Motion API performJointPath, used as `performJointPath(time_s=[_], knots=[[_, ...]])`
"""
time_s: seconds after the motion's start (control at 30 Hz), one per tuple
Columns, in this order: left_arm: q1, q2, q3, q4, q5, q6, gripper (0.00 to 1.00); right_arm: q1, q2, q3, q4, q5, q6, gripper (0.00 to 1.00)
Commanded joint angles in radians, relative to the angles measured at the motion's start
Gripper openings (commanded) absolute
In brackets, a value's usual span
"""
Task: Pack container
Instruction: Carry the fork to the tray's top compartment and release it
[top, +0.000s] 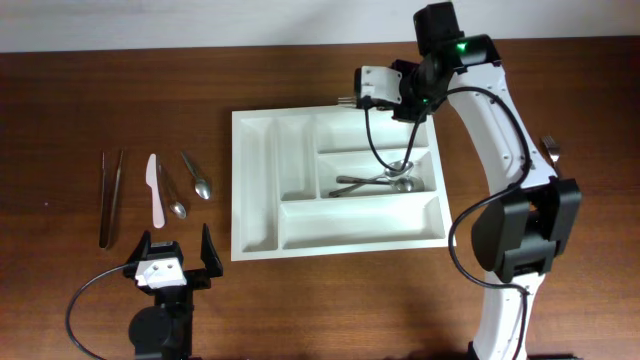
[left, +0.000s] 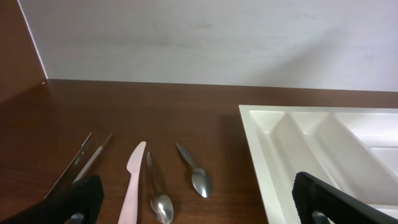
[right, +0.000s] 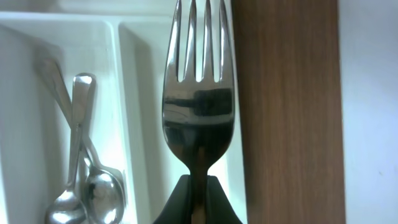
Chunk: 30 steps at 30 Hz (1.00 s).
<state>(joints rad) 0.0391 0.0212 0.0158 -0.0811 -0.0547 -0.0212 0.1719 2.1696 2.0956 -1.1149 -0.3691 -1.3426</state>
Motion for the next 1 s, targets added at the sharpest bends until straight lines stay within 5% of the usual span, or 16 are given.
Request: performJointPath(time_s=[0.0,0.37,0.4,0.43,0.5,0.7,0.97], knots=[[0.003,-0.008,-0.006,0.002,0.014,0.015,0.99,0.005,0.069,-0.014,0.003,-0.024,-0.021,0.04],[0.003,-0.008,-0.006,0.002,0.014,0.015,0.99,0.005,0.177,-0.014,0.047,-0.07,0.044,0.04],[0.003,-0.008,-0.006,0.002,0.014,0.015,0.99,0.005,0.177,-0.014,0.052,-0.07,0.051,0.08],[0.003,-0.008,-0.006,0.002,0.014,0.015,0.99,0.005,0.177,-0.014,0.076,-0.069,0.103,0.48],[0.003,-0.008,-0.006,0.002,0.014,0.015,0.99,0.005,0.176,-0.014,0.103,-0.068,0.182,0.8],[0.003,-0.008,-0.006,0.002,0.014,0.015,0.99,-0.035,0.149,0.033,0.106,-0.061,0.472,1.0],[0.003,-0.008,-0.006,0.002,0.014,0.015,0.99,-0.234,0.071,0.107,0.029,0.136,0.806,0.99]])
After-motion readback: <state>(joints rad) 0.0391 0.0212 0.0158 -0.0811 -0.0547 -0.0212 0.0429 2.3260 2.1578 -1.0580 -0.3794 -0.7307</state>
